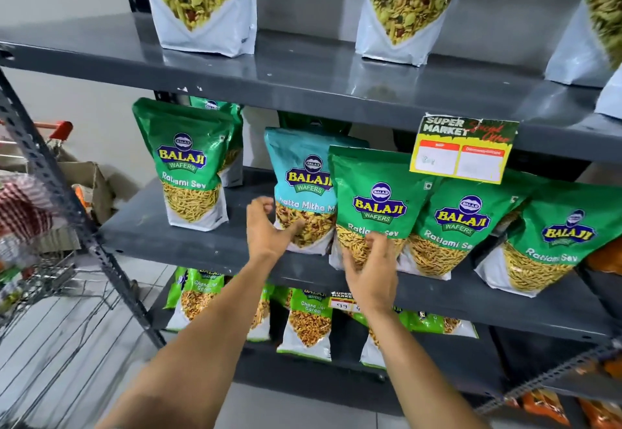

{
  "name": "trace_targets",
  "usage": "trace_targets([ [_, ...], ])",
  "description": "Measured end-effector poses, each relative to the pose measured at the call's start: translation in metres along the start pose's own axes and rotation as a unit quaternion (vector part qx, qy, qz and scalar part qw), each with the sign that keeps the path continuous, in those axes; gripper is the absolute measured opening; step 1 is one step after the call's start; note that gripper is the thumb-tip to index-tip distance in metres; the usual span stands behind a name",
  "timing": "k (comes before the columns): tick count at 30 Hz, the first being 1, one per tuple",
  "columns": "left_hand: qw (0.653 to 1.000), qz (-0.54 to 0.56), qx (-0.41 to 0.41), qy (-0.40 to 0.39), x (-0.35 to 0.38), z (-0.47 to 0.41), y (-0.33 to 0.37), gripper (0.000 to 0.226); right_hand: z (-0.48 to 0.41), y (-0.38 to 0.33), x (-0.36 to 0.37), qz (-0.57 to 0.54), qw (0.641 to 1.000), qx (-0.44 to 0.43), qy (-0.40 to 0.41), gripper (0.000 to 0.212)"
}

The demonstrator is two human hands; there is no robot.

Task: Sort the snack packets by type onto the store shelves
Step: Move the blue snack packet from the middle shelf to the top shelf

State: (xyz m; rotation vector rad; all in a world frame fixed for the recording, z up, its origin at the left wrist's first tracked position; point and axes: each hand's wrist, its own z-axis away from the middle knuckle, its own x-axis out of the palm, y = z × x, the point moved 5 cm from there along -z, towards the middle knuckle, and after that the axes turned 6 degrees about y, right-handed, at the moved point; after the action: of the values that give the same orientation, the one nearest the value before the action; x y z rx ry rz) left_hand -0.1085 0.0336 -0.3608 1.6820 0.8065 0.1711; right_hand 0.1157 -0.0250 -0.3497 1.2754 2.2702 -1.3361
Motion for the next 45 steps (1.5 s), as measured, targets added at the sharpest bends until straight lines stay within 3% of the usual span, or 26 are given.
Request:
trace_targets([
  [4,0.993,0.034,-0.015,-0.115,0.009,-0.037,-0.008,0.107,-0.010,-0.020,0.031,-0.072,0.997,0.013,-0.023,0.041],
  [7,0.972,0.071,-0.027,-0.221,0.025,-0.043,-0.019,0.108,-0.011,-0.022,0.053,-0.125,0.989,0.056,-0.059,0.043],
  [9,0.969,0.081,-0.026,-0.233,0.030,-0.044,-0.025,0.100,-0.006,-0.022,0.066,-0.155,0.980,0.089,-0.087,0.050],
  [15,0.958,0.120,-0.008,-0.258,0.014,-0.057,-0.039,0.081,0.002,-0.024,0.083,-0.177,0.974,0.125,-0.063,0.075],
  [21,0.937,0.144,-0.032,-0.316,-0.013,-0.075,-0.059,0.097,-0.011,-0.022,0.106,-0.256,0.932,0.207,-0.149,0.114],
  [26,0.932,0.142,-0.047,-0.331,-0.017,-0.075,-0.055,0.090,-0.045,-0.021,0.113,-0.312,0.885,0.234,-0.255,0.089],
  [29,0.931,0.147,-0.052,-0.331,-0.018,-0.073,-0.053,0.093,-0.054,-0.030,0.120,-0.302,0.878,0.212,-0.304,0.084],
  [31,0.931,0.146,-0.057,-0.329,-0.021,-0.072,-0.052,0.099,-0.053,-0.033,0.122,-0.289,0.883,0.212,-0.304,0.077],
  [37,0.939,0.122,-0.050,-0.317,-0.033,-0.059,-0.053,0.086,-0.043,-0.042,0.106,-0.272,0.892,0.197,-0.302,0.067],
  [45,0.952,0.136,-0.035,-0.274,-0.090,-0.002,-0.013,0.091,-0.016,-0.069,0.056,-0.288,0.895,0.161,-0.299,0.079],
])
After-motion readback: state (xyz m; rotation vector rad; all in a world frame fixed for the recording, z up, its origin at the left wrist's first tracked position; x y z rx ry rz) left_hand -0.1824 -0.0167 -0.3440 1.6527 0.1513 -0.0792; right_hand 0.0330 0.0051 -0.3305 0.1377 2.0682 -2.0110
